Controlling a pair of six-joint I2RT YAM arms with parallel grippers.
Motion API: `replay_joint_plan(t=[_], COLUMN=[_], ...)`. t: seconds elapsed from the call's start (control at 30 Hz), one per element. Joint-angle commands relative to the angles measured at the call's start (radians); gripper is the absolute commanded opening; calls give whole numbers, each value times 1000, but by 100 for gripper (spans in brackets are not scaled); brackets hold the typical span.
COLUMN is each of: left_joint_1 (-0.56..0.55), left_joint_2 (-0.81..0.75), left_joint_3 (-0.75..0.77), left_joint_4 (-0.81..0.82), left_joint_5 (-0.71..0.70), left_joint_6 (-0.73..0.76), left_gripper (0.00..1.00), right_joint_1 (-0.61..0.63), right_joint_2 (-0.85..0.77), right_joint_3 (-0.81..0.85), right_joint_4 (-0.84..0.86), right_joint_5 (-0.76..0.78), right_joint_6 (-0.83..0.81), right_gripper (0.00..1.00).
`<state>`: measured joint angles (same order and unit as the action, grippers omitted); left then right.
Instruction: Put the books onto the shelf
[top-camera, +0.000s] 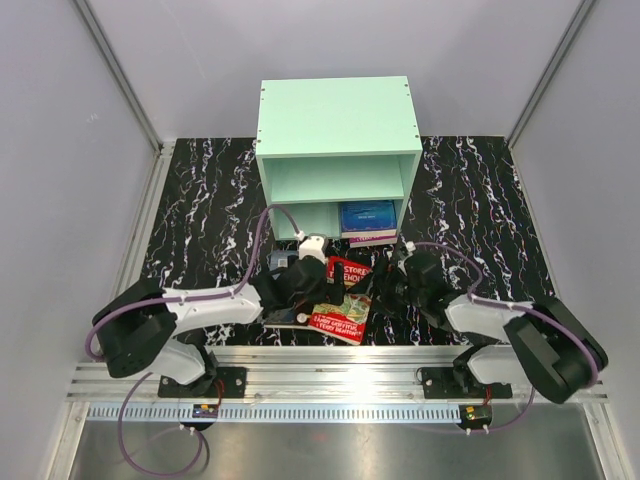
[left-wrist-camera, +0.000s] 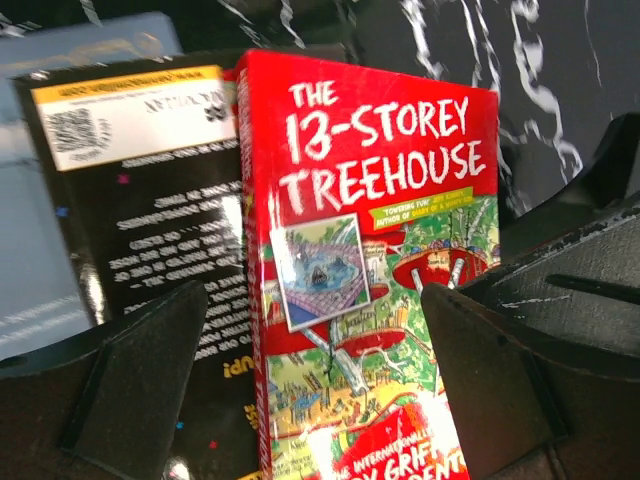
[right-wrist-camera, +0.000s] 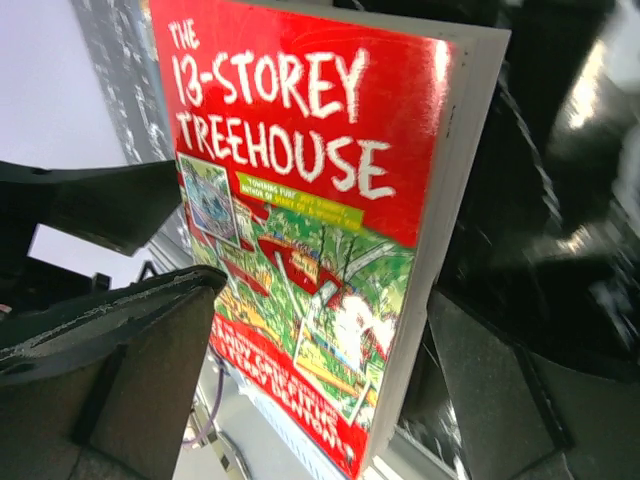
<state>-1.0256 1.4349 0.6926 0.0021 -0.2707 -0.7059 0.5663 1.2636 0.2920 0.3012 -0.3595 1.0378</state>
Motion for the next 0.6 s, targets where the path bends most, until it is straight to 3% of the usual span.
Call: replay_joint_plan(t=[0.0,0.13,0.17,0.33,0.57], left_joint_1=[-7,-8,-7,-5,1], left_joint_2=[7,-22,-30,-93,-263], left_joint_3=[-71,-152,-168,-248,-268], left_joint_4=[76,186,205,292,233], left_joint_5=[180,266,271,346,323], left_joint_6=[-69,-116,-122,-170,-179], left_gripper=[95,90,89,62,57], right_joint_1=[47,63,61,67,67], right_joint_2=[176,275,287,324,301], right_joint_3=[-11,-27,-30,-51,-93], right_joint_4=[108,196,206,234,231], right_joint_5=[114,117,120,125,131], right_joint_6=[-1,22,22,21,28], right_gripper=[97,80,68,39,5])
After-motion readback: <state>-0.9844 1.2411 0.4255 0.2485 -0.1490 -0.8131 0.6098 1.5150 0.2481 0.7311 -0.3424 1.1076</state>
